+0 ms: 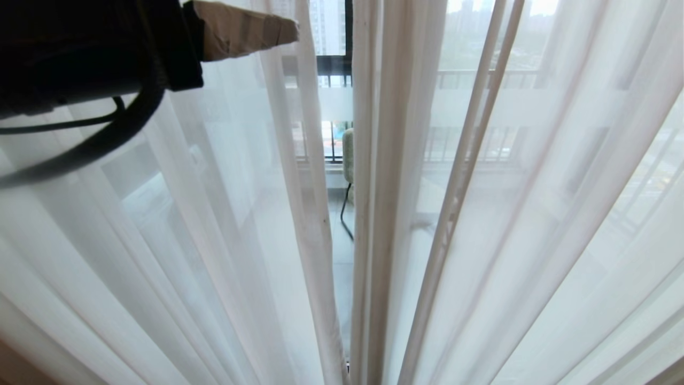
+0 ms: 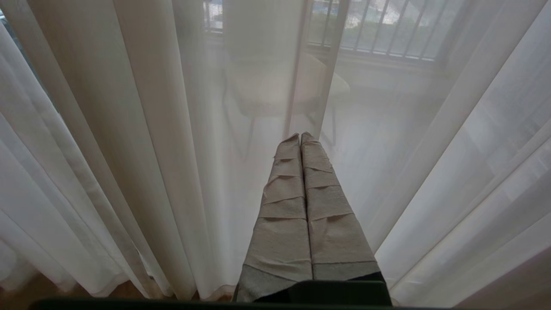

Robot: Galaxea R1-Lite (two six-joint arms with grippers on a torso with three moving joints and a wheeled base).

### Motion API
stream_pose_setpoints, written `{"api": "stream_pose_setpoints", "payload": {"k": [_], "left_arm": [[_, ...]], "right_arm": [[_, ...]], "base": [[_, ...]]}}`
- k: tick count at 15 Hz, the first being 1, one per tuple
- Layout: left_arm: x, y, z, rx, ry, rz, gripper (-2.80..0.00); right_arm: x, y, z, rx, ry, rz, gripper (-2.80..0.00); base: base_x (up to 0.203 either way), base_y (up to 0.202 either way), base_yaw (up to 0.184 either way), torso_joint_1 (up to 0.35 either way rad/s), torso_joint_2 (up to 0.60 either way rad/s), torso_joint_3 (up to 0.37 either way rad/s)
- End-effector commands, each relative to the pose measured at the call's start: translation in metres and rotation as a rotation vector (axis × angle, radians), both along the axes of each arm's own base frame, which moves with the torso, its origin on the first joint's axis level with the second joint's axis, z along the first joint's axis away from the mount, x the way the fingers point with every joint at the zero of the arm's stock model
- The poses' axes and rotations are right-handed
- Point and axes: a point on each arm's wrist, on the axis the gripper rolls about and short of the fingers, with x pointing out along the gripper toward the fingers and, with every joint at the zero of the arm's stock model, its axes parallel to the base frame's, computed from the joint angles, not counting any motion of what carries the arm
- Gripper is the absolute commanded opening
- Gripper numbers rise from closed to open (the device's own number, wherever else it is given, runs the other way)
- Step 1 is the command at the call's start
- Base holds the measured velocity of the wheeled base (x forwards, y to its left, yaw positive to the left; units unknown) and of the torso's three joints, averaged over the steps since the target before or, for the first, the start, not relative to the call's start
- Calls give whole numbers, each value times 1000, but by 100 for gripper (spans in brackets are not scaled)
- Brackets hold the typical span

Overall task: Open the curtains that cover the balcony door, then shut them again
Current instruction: Pull the outer curtains open on both sides, then pull the inner curtains open on both sides

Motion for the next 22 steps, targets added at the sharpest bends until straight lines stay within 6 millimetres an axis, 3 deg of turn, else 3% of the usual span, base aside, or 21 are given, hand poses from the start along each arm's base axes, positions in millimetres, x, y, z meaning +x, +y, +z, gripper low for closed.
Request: {"api": "stream_pose_setpoints", "payload": {"k": [1, 9, 13, 22], "left_arm": [[17, -15, -4, -5, -10, 67, 0], [56, -50, 18, -24, -146, 233, 0], [77, -64, 29, -11, -203, 417, 0], [83, -69, 30, 16, -224, 478, 0]], "right_arm": [[0, 0, 0, -1, 0, 1, -280], [0, 0, 0, -1, 1, 1, -280], [0, 0, 0, -1, 0, 1, -280], [0, 0, 0, -1, -1, 1, -280]], "base": [[0, 0, 0, 0, 0, 0], [0, 0, 0, 0, 0, 0], [0, 0, 0, 0, 0, 0], [0, 0, 0, 0, 0, 0]]}}
